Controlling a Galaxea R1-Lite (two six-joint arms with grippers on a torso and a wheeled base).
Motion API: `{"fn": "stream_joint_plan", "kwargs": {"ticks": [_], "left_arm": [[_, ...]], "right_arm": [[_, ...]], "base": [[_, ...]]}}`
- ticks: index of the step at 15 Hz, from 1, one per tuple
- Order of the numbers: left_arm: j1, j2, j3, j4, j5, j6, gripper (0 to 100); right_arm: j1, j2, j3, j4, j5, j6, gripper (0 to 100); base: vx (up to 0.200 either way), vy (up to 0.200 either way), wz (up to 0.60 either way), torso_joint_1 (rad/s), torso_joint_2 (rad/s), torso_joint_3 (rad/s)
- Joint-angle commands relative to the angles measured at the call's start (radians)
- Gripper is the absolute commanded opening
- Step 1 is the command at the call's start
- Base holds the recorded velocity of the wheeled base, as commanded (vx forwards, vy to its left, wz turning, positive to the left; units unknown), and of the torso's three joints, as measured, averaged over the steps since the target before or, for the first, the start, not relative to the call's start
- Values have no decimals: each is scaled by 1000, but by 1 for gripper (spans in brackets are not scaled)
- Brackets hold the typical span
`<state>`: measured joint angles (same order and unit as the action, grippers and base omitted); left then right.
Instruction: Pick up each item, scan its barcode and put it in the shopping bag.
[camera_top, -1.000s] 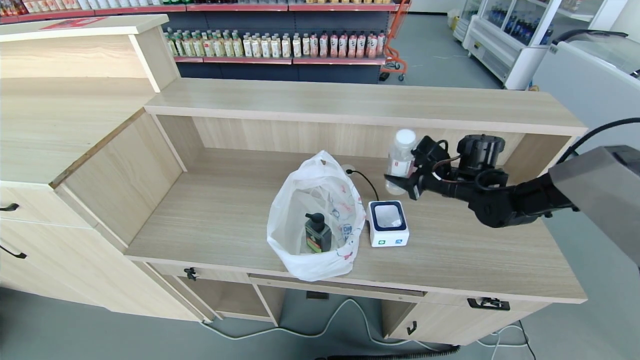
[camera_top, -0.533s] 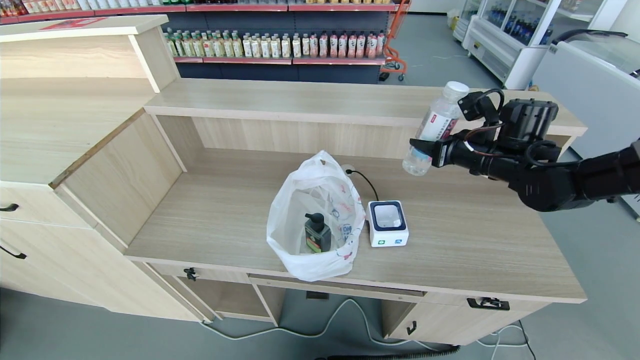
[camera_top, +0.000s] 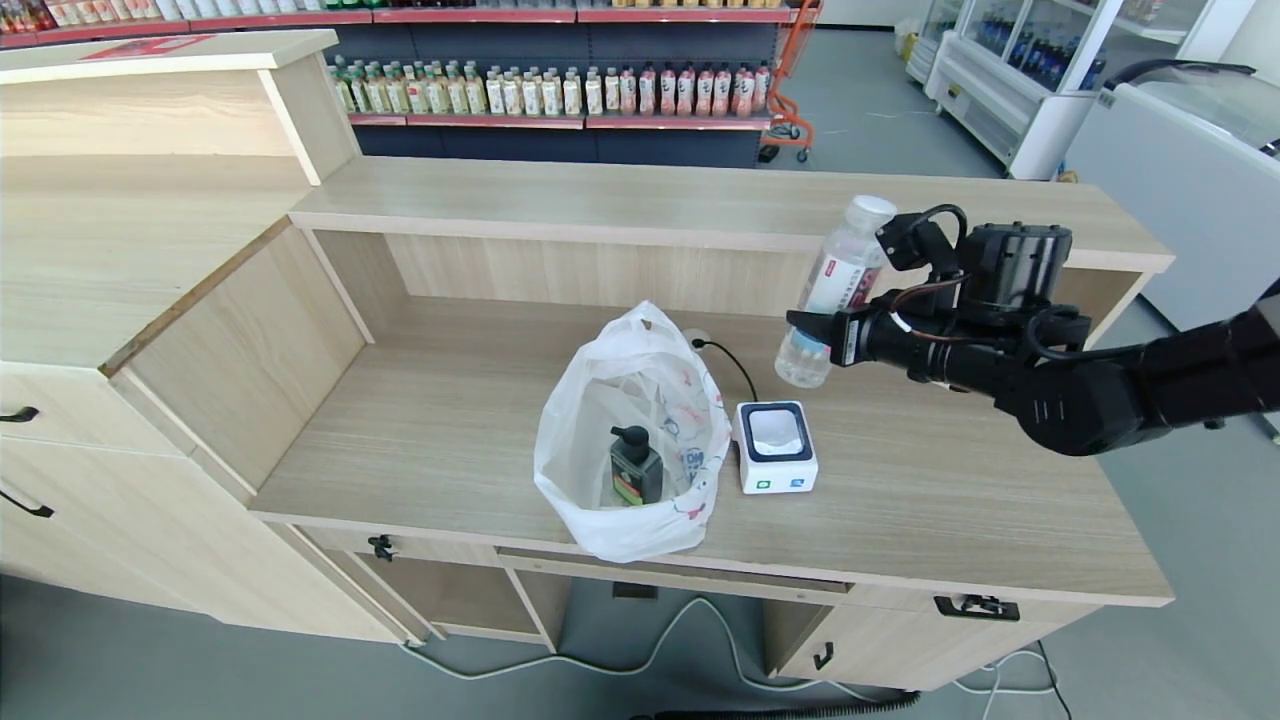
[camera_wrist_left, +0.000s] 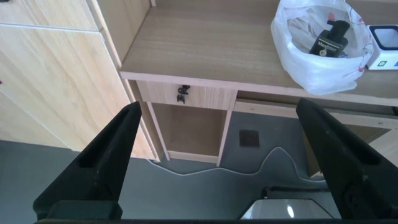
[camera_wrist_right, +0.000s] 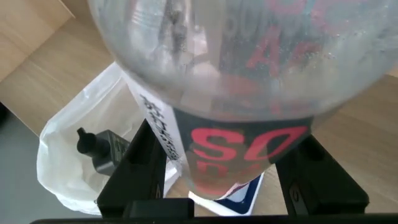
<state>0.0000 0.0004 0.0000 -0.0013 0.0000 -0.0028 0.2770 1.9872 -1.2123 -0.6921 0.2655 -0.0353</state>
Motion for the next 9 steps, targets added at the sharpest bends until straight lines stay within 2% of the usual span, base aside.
{"fn": "stream_joint_plan", "kwargs": {"ticks": [1,5,8,9], "left_arm": [[0,1,0,0,0,0,100],[0,0,0,0,0,1,100],[0,0,0,0,0,1,100],[0,0,0,0,0,1,100]], "right_arm": [[50,47,-21,-15,-11,-1,0],[91,142,-90,-43,-40,-3,0],[120,208,-148,-43,-57,-3,0],[128,228,-167,-43,-57,-6,0]], "base": [[0,0,0,0,0,0],[0,0,0,0,0,0],[0,200,0,-1,-1,2],[0,0,0,0,0,0]]}}
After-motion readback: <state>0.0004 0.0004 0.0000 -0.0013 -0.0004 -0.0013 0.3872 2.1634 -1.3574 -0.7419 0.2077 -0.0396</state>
